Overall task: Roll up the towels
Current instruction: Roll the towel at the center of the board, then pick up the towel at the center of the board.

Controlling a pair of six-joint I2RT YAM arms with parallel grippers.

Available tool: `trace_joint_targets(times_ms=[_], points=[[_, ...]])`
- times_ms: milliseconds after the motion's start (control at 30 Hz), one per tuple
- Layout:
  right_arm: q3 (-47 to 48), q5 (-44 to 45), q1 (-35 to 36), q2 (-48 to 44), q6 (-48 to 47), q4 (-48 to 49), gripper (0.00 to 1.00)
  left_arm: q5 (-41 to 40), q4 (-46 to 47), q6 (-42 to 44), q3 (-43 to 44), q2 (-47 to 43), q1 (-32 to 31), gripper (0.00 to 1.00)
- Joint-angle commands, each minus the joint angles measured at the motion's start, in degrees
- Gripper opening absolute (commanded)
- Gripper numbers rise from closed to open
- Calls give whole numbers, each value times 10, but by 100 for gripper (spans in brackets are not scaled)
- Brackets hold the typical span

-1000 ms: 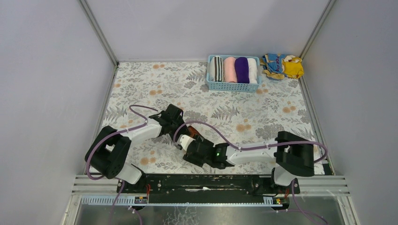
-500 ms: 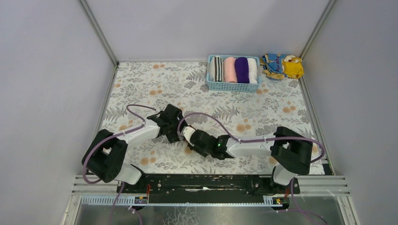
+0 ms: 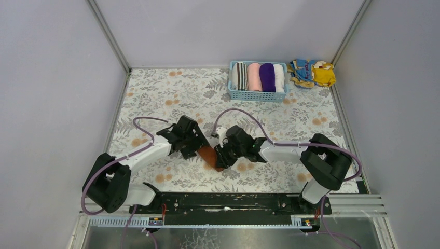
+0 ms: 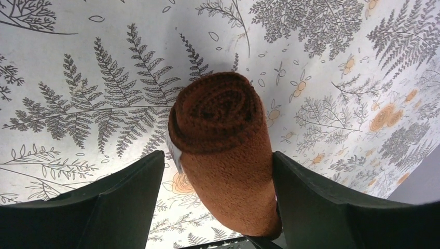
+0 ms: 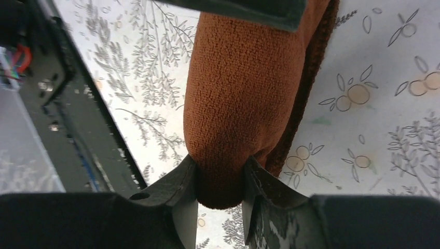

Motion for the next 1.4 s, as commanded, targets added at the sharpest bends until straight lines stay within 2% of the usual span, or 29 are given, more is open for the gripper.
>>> trace_joint_targets(times_ms=[0,200,300,433,500,567,767,900,1033,1100,1367], points=[[-46,-136,-35,9,101,31,21,-5,-1,-7,-8,18,1,73],[-98,-196,-72,52,183,123,22,5,33,-6,-9,55,-3,66],[-115,-198,-78,61,206,142,22,8,43,-3,-7,71,-5,58],[-123,-180,-85,59,217,137,24,5,47,4,-9,90,-7,53],[-113,-138,-86,38,204,97,24,7,47,9,-9,100,-6,51],[-89,-96,-83,17,177,37,29,9,46,16,-9,110,-8,48],[20,70,-27,-61,74,-127,60,6,30,32,1,138,-13,47],[88,224,45,-65,3,-202,72,3,16,41,11,151,-19,47],[116,350,105,-54,-45,-207,78,5,11,45,15,158,-23,47],[123,381,126,-43,-74,-199,79,3,9,46,17,162,-24,47],[116,414,187,8,-148,-119,85,6,9,47,22,173,-28,48]])
